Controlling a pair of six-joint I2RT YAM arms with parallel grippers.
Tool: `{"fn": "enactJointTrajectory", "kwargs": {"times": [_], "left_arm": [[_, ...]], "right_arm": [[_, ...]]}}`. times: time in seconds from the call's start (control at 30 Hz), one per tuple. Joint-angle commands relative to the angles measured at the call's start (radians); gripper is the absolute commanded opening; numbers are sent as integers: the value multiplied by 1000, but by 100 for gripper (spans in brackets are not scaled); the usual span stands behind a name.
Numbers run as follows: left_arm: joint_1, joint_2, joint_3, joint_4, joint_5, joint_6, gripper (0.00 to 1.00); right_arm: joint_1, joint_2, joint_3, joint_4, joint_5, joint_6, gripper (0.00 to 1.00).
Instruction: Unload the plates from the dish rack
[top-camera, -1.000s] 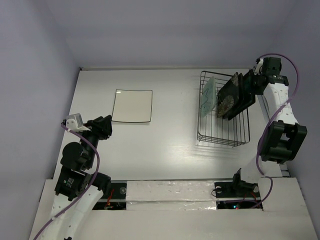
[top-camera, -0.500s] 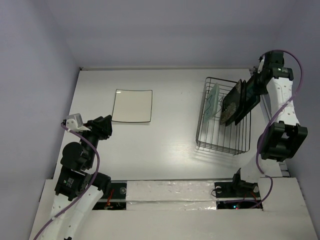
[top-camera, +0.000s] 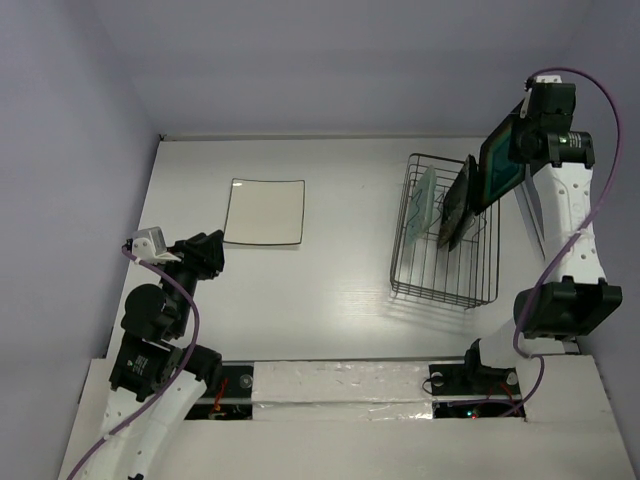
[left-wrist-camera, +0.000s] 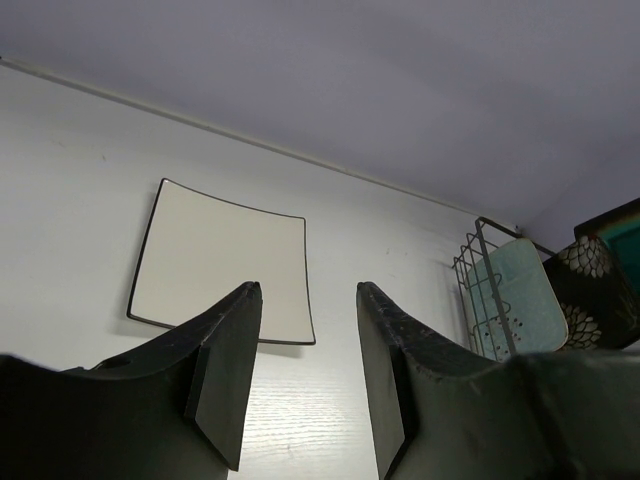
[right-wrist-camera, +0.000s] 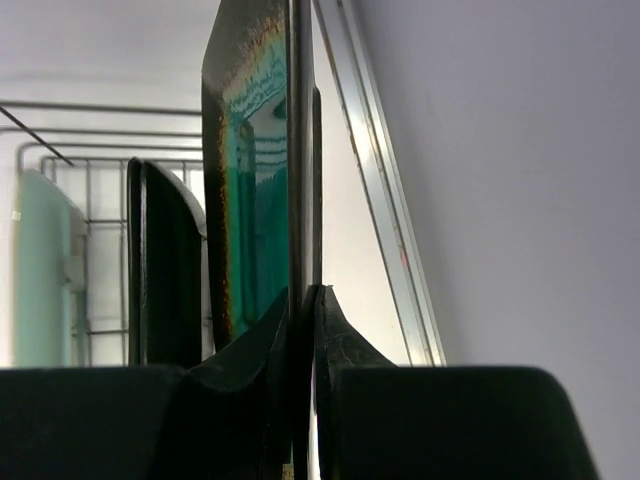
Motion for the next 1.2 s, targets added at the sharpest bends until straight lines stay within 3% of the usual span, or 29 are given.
{"fn": "enactJointTrajectory", "kwargs": {"times": [0.0, 0.33, 0.5, 0.6, 0.67, 0.8, 0.93, 1.07, 1.17], "left_arm": [[-6, 5, -7, 45, 4, 0, 40], [-6, 11, -7, 43, 4, 0, 40], [-6, 17, -7, 43, 4, -1, 40], [3, 15, -5, 40, 4, -3, 40], [3, 20, -7, 38, 4, -3, 40], [3, 22, -4, 32, 4, -7, 40], [3, 18, -1, 26, 4, -10, 40], [3, 15, -2, 18, 4, -13, 40], [3, 20, -1, 17, 4, -15, 40]], "right_arm": [[30, -109, 139, 245, 64, 34, 0], [48, -215, 197, 299, 180, 130, 0], [113, -273, 205, 325, -3, 284, 0], [209, -304, 113, 403, -90, 417, 0], [270, -345, -39, 493, -138, 493, 0], [456, -373, -344, 859, -159, 734, 0], [636, -229, -456, 1112, -94, 887, 0], [769, 13, -361, 1235, -97, 976, 0], [801, 179, -271, 1321, -113, 1037, 0]]}}
